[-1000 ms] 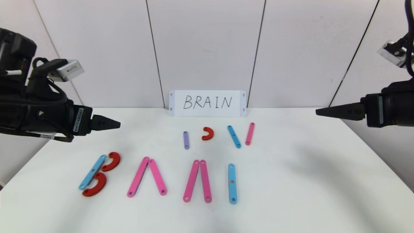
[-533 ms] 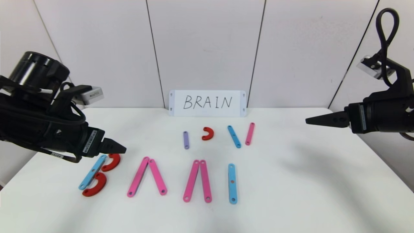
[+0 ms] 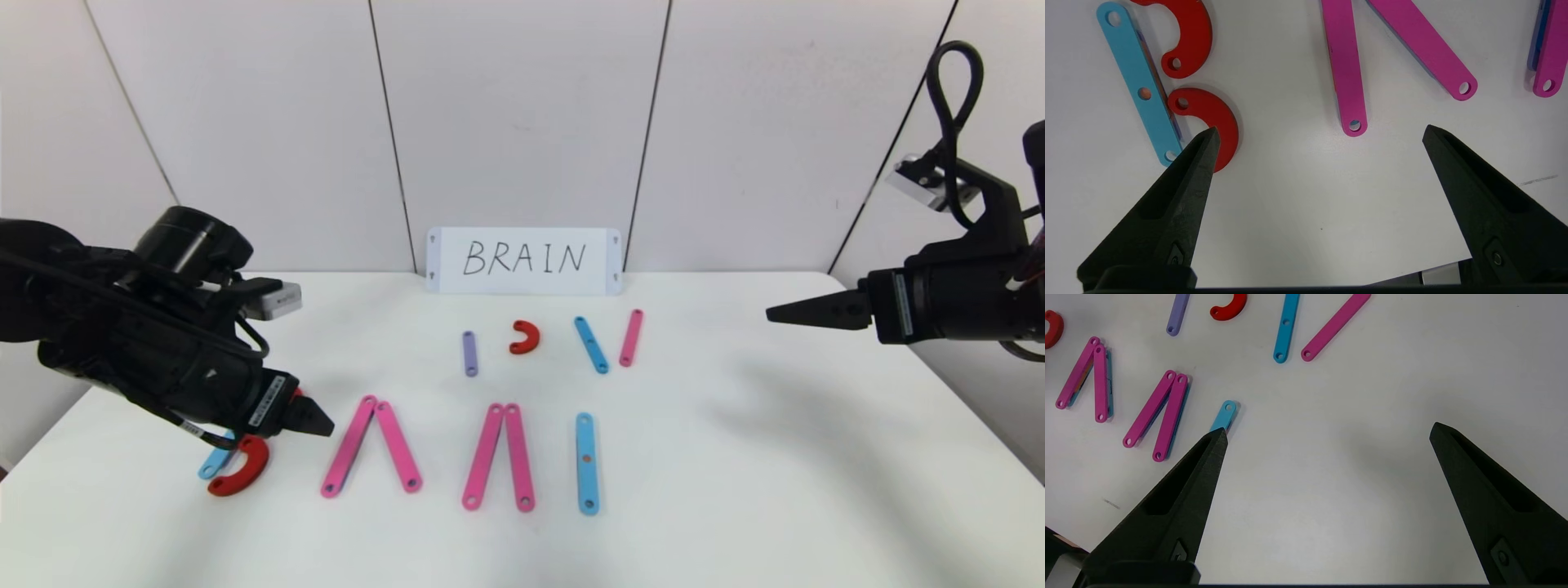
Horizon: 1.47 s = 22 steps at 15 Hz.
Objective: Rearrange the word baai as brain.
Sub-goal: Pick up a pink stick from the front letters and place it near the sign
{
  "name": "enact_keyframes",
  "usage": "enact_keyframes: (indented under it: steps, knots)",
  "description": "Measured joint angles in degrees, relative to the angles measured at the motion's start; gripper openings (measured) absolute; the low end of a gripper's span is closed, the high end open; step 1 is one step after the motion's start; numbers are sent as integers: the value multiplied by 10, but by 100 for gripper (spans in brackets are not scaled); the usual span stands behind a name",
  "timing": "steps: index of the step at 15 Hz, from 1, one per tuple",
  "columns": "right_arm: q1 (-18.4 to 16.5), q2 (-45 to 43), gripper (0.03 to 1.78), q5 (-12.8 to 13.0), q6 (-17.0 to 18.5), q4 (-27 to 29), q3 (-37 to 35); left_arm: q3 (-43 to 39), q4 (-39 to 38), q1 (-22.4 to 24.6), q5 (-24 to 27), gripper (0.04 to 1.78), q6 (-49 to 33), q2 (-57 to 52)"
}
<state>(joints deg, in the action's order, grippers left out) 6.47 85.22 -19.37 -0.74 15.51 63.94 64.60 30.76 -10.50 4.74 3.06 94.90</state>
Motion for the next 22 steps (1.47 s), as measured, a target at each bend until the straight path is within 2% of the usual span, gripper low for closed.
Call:
enact_keyframes:
  steps: [5, 10, 20, 22]
  knots:
    - [0, 5, 173, 1, -1, 0, -2, -71, -105, -12, 1, 173, -1, 24]
    - [0, 6, 173, 3, -1, -1, -9, -151, -254, -15, 1, 173, -1, 42]
    - [0, 8, 173, 2, -2, -1, -10, -152, -275, -18, -3, 173, -6, 77]
    - [0, 8, 173, 1, -2, -1, -10, -149, -275, -21, -6, 164, -3, 82]
